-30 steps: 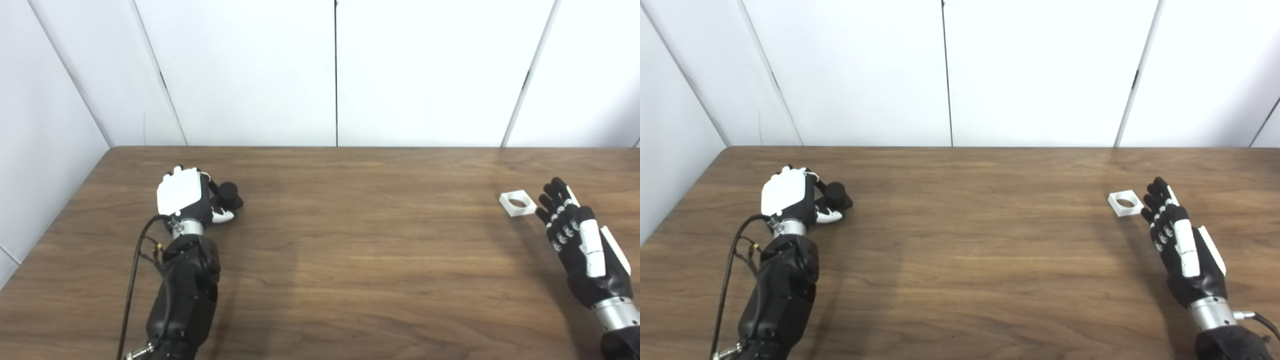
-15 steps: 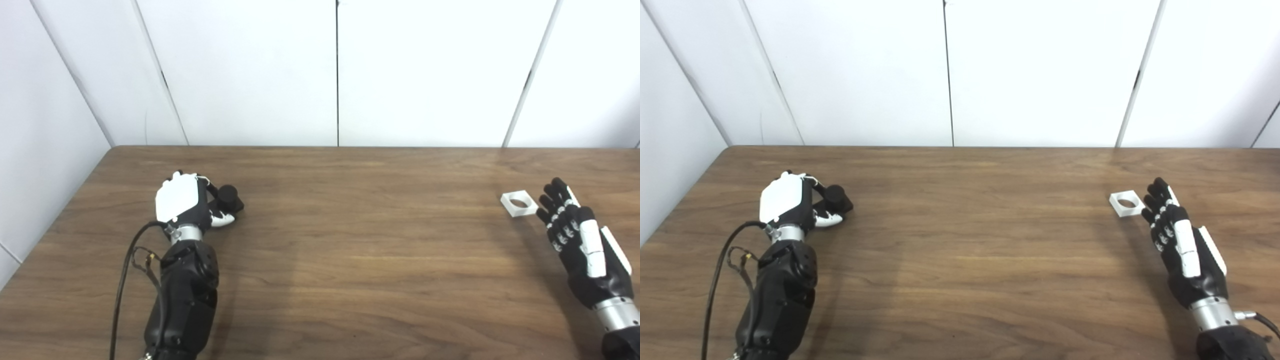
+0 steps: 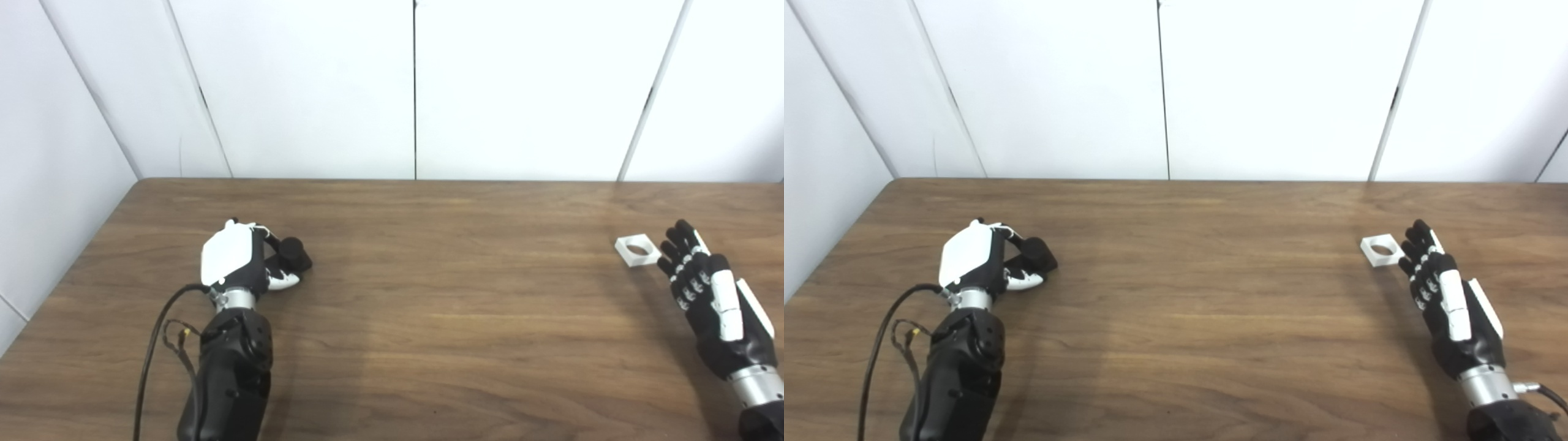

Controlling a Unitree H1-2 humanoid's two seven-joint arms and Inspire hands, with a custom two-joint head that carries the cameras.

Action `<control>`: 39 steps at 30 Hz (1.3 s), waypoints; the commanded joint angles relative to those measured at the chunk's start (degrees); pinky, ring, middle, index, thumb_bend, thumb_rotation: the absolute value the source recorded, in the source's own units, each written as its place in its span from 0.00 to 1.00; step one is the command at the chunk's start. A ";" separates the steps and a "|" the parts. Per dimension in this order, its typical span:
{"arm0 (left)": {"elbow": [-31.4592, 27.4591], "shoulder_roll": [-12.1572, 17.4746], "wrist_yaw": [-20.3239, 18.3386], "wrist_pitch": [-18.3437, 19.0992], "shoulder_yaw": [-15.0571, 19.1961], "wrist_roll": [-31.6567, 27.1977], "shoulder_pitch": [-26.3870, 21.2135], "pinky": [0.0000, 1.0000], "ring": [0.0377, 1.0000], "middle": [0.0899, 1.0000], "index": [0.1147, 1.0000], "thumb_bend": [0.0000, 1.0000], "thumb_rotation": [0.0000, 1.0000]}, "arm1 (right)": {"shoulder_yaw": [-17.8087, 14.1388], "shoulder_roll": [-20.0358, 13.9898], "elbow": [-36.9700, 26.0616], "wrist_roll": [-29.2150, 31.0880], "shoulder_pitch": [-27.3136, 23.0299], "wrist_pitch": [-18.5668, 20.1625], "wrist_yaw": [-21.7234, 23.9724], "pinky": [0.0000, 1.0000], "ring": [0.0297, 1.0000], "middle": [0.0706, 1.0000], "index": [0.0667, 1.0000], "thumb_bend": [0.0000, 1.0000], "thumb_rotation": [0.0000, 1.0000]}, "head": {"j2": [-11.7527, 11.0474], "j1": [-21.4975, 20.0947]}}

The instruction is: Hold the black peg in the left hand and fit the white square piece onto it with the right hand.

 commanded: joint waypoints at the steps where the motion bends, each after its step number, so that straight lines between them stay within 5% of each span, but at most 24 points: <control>1: -1.55 -1.08 -2.61 0.10 -1.80 -0.33 1.55 0.99 1.00 0.88 0.42 0.52 0.07 | 1.67 3.54 3.69 0.57 5.56 0.40 0.06 1.00 1.00 1.00 1.00 0.56 1.00 | 0.10 0.00; 22: -10.15 -3.26 1.08 -0.83 -10.87 -2.26 8.52 0.99 1.00 0.87 0.42 0.52 0.08 | 2.89 4.73 -0.24 -0.96 6.03 3.38 -1.75 1.00 1.00 1.00 1.00 0.59 1.00 | 1.05 -1.83; 39: -18.29 -2.53 -6.44 -0.30 -18.05 -1.09 13.15 0.98 1.00 0.88 0.42 0.51 0.08 | 4.51 6.72 -4.26 -3.63 6.99 6.39 -4.42 1.00 1.00 1.00 1.00 0.62 1.00 | 2.16 -4.27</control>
